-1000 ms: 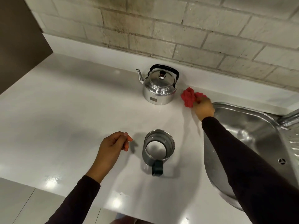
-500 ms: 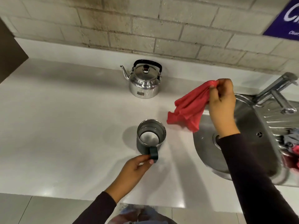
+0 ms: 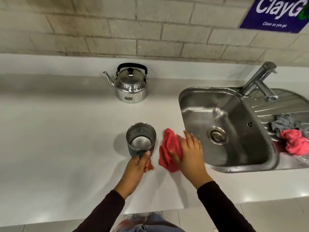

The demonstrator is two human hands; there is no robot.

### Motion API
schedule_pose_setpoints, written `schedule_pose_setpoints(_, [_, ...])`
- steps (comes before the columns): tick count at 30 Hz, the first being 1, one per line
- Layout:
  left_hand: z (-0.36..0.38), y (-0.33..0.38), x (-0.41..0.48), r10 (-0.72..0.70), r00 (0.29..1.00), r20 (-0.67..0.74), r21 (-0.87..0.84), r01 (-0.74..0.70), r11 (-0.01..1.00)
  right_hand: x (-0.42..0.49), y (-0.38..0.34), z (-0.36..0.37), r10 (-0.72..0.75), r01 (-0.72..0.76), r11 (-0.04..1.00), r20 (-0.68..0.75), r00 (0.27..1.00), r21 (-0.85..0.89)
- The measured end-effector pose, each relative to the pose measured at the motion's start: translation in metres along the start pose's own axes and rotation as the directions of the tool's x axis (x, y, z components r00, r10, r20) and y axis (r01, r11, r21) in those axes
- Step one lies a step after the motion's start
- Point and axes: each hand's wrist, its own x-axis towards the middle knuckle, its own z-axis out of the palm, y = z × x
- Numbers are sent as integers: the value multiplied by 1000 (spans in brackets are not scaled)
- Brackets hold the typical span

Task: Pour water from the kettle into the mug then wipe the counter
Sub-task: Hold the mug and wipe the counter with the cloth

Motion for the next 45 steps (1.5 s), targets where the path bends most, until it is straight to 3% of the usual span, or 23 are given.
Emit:
schedule_pose_setpoints(3, [-10, 4, 0, 10, 1000, 3, 58, -10, 998, -3, 7, 20, -116, 117, 993, 127, 985, -2])
schedule_pose_setpoints(5, [-19, 11, 0, 20, 1000, 2, 120, -20, 993, 4, 4, 33, -84, 79, 996, 187, 979, 32])
schedule_pose_setpoints(9, [-35, 27, 1, 18, 1000, 2, 152, -18, 988, 27, -5, 53, -85, 78, 996, 150, 985, 48])
schedule_pose_setpoints(14, [-49, 42, 4, 49, 999, -5, 124, -47, 991, 69, -19, 50, -64, 18, 927, 111, 992, 374])
schedule_pose_setpoints(18, [-58, 46, 6, 59, 998, -29, 100, -55, 993, 56, -47, 58, -307, 189, 867, 195, 932, 461])
schedule_pose_setpoints(21, [-62, 49, 7, 61, 997, -47, 82, -57, 995, 21, -50, 68, -463, 389, 868, 221, 859, 309])
schedule_pose_setpoints(24, [-65, 51, 6, 50, 997, -51, 87, -46, 995, 14, -25, 66, -389, 365, 920, 210, 897, 146])
schedule_pose_setpoints(26, [-68, 52, 4, 37, 998, -49, 98, -32, 995, 33, -14, 62, -242, 230, 969, 183, 953, 86])
schedule_pose_setpoints(29, [-70, 55, 0, 35, 998, -52, 95, -30, 995, 76, -29, 60, -77, 59, 989, 134, 988, 138])
schedule_pose_setpoints(33, [-72, 61, -9, 56, 997, -58, 109, -50, 993, 101, -76, 72, -157, 110, 956, 161, 974, 271])
schedule_pose_setpoints(36, [-74, 65, -12, 77, 995, -68, 104, -70, 992, 80, -110, 74, -232, 66, 885, 313, 921, 461])
schedule_pose_setpoints(38, [-74, 66, -12, 106, 992, -68, 106, -98, 989, 54, -117, 75, -381, 113, 824, 396, 835, 555])
schedule_pose_setpoints(41, [-76, 66, -10, 117, 991, -63, 115, -109, 987, 23, -99, 75, -665, 522, 738, 335, 667, 427])
schedule_pose_setpoints(43, [-76, 64, -8, 113, 992, -51, 103, -107, 989, 6, -74, 71, -717, 612, 697, 357, 599, 373])
schedule_pose_setpoints(45, [-75, 60, -5, 98, 995, -32, 104, -94, 990, -5, -45, 65, -700, 603, 714, 362, 615, 356])
